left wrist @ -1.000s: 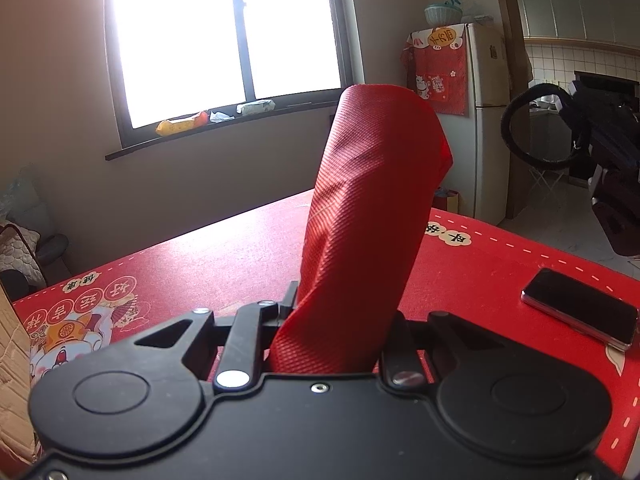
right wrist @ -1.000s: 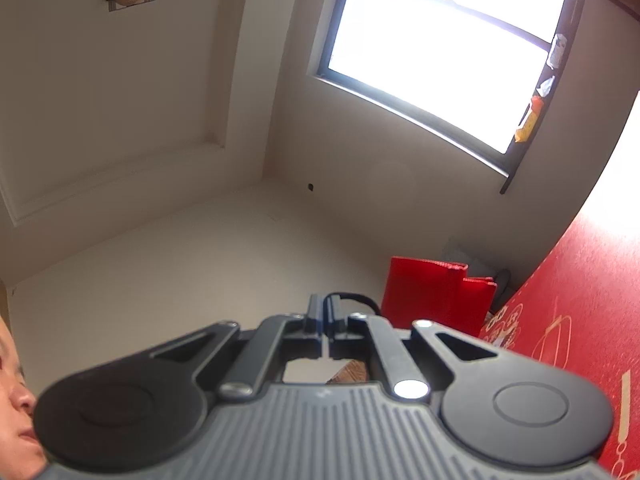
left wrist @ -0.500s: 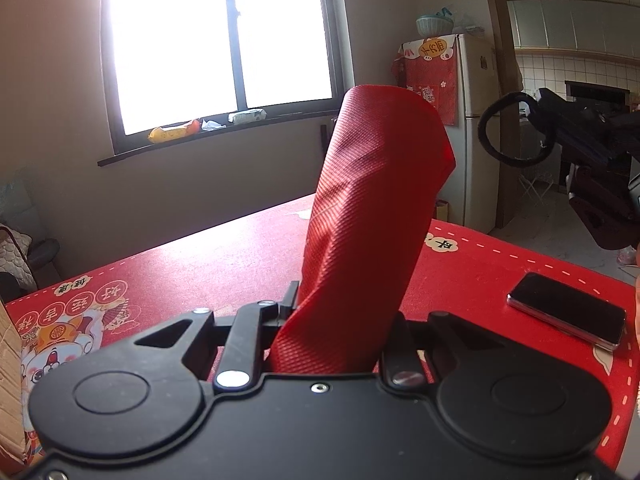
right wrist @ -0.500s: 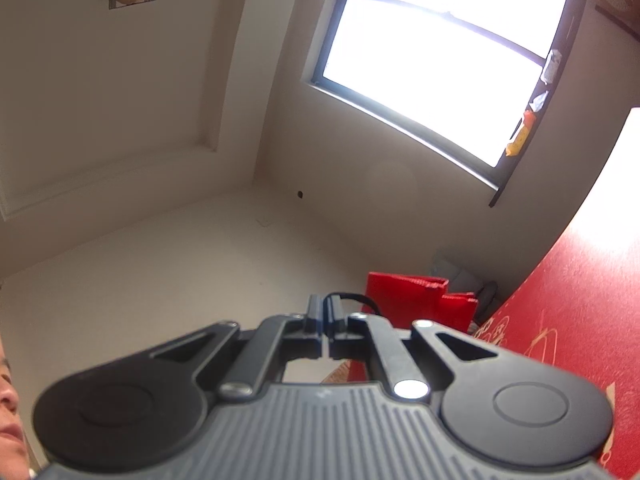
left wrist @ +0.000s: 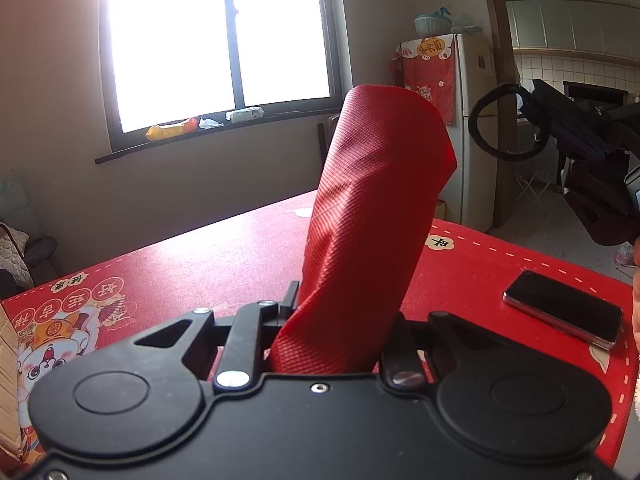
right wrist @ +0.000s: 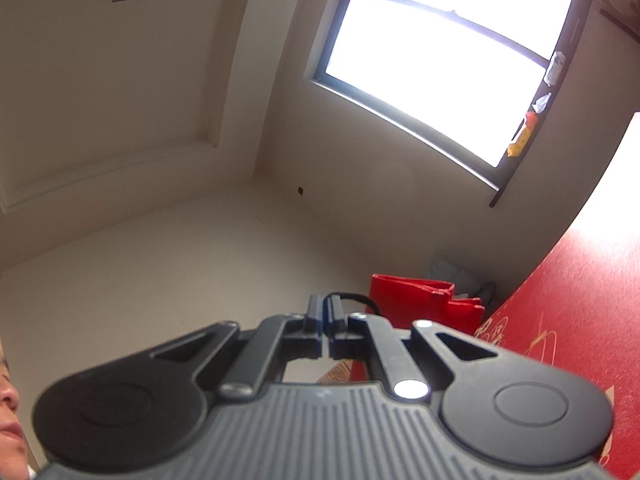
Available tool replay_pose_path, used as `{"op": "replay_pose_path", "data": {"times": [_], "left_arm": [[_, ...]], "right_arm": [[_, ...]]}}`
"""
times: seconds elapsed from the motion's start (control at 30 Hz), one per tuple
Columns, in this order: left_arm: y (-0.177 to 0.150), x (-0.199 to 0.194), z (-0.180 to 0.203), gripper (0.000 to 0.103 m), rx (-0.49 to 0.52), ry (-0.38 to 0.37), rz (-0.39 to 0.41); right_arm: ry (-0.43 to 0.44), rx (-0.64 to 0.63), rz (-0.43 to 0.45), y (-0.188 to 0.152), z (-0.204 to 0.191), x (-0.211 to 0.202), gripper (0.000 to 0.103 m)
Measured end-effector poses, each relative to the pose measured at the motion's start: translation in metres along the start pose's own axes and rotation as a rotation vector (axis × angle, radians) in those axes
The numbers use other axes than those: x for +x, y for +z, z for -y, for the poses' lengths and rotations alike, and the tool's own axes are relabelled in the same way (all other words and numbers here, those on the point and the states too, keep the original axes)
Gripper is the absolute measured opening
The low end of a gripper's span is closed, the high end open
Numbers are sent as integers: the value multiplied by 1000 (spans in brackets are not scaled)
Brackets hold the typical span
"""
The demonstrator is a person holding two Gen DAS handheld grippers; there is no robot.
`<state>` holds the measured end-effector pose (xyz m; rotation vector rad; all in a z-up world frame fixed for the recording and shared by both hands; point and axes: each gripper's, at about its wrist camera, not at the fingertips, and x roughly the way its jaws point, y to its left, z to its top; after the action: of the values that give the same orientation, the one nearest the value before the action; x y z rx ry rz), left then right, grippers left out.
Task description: Fold shopping bag
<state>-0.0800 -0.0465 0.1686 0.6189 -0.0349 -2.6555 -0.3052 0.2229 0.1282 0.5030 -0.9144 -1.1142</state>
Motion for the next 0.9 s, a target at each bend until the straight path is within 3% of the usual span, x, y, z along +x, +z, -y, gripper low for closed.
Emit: {"op": "replay_pose_path", "data": {"times": [0.9], "left_arm": [[-1,1,1,19,0,-16,-15]], "right_arm": [[23,-5,-29,7,8,2,3]]}}
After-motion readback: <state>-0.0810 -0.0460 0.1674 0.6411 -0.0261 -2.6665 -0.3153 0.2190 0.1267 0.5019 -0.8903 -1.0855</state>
